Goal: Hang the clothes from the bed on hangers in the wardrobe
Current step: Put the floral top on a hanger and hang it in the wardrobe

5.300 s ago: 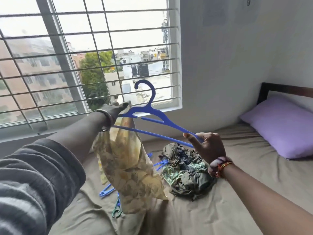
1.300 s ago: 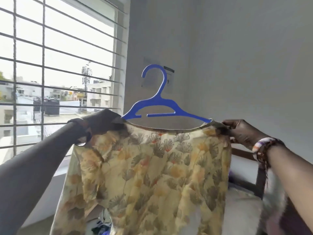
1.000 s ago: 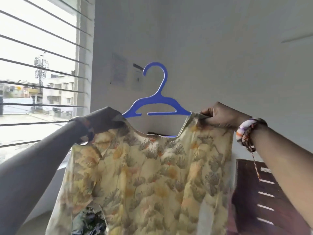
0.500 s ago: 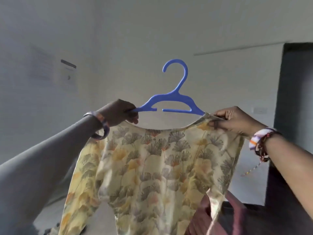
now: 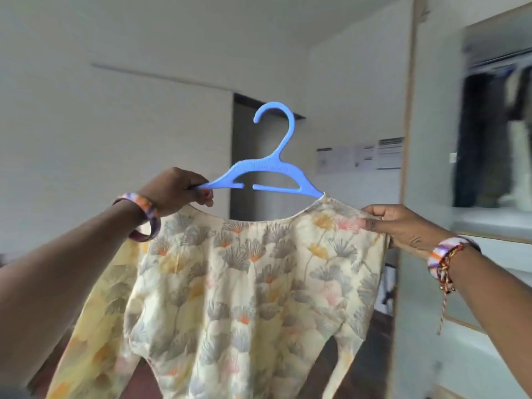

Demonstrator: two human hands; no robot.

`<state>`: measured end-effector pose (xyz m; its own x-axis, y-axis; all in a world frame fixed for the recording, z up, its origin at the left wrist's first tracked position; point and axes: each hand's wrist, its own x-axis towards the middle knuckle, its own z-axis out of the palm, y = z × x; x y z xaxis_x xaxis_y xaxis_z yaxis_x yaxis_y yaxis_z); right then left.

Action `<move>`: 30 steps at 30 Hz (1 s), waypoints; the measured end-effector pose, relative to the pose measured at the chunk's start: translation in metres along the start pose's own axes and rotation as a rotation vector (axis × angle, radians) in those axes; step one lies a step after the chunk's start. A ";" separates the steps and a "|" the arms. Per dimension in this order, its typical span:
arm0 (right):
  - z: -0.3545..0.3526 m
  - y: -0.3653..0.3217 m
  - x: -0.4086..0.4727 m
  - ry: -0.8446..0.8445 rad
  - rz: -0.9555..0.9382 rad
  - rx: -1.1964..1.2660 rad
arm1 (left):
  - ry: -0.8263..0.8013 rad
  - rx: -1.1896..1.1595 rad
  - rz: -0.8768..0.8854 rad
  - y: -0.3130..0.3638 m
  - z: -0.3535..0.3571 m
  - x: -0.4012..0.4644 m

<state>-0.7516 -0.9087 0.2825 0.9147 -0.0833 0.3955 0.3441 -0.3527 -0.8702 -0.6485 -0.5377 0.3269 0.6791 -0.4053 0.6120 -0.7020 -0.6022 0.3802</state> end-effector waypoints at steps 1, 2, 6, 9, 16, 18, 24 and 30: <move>-0.023 0.006 -0.009 0.069 0.025 -0.040 | -0.040 -0.036 0.008 0.012 0.020 0.017; -0.046 0.013 -0.018 0.162 0.058 -0.088 | -0.073 -0.071 0.021 0.025 0.041 0.033; -0.126 0.040 -0.053 0.668 0.177 -0.340 | -0.172 -0.099 -0.025 0.097 0.140 0.089; -0.159 0.043 -0.075 0.761 0.150 -0.451 | -0.312 -0.394 -0.288 0.152 0.227 0.117; -0.206 0.045 -0.070 0.325 0.426 -0.664 | -0.544 -1.124 -0.501 0.306 0.403 0.162; -0.238 0.060 -0.064 0.309 0.456 -0.931 | -0.628 -1.336 -0.567 0.350 0.440 0.180; -0.361 0.090 -0.079 0.742 0.425 -0.950 | -0.987 -1.278 -0.292 0.416 0.514 0.211; -0.461 0.116 -0.126 0.956 0.357 -0.700 | -0.513 -0.920 -0.233 0.385 0.623 0.283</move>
<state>-0.9250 -1.3686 0.2668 0.3109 -0.8201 0.4805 -0.3490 -0.5687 -0.7448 -0.5929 -1.3129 0.2142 0.6757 -0.7161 0.1750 -0.2907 -0.0407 0.9560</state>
